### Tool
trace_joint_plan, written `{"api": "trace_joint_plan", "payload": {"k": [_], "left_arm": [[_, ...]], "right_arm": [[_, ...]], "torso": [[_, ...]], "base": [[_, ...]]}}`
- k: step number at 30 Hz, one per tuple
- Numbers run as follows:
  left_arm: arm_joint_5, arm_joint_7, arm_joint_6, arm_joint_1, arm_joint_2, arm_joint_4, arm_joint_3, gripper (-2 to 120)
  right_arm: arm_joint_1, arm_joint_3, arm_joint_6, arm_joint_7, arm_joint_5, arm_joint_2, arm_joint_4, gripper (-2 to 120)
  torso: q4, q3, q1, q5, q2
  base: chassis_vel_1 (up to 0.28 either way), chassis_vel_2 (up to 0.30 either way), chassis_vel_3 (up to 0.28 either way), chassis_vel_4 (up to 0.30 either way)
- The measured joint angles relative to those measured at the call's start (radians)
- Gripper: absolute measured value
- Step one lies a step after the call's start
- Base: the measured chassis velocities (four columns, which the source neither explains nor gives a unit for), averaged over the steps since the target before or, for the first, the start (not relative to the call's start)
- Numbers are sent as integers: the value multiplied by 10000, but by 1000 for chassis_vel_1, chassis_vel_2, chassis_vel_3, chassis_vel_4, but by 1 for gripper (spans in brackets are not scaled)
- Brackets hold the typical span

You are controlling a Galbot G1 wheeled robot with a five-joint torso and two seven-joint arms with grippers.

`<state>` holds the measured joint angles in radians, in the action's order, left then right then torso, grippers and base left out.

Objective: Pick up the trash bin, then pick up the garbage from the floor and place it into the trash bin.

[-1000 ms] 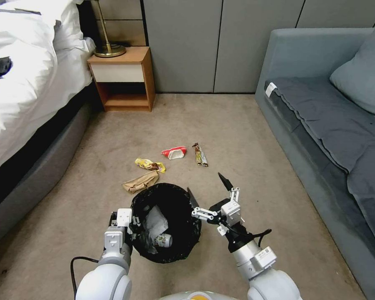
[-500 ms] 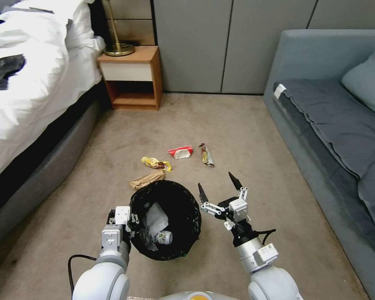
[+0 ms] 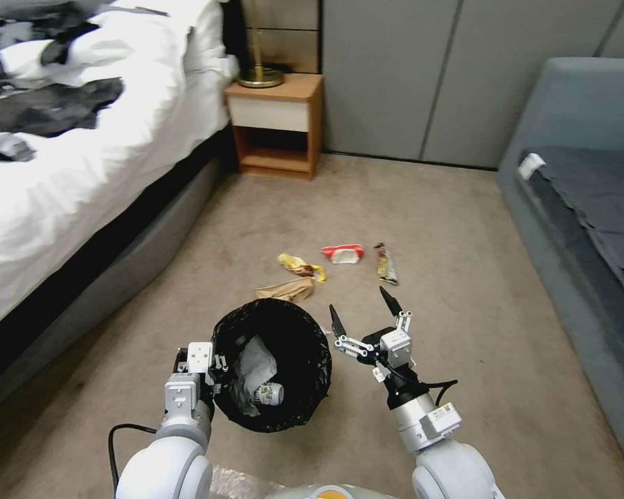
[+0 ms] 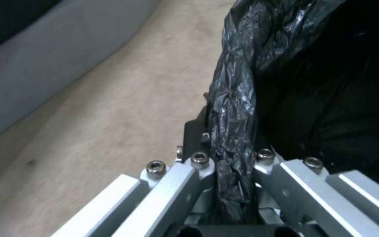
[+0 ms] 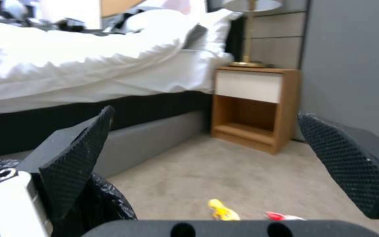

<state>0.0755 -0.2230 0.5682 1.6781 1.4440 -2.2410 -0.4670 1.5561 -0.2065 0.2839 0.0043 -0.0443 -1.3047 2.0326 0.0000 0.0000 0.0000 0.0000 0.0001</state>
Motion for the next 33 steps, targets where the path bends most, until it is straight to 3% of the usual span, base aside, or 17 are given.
{"api": "trace_joint_plan", "payload": {"k": [10,33], "left_arm": [[-20,-44,-46,4,48,106,28,1],[-42,-30,-70,-110,65,243,107,1]], "right_arm": [[-25,-171,-19,-10,1,-63,-33,100],[88,-1214,-585,691,-52,-135,-243,100]], "torso": [[4,0,0,0,0],[-1,0,-1,0,-2]], "base": [[108,104,119,121],[0,0,0,0]]}}
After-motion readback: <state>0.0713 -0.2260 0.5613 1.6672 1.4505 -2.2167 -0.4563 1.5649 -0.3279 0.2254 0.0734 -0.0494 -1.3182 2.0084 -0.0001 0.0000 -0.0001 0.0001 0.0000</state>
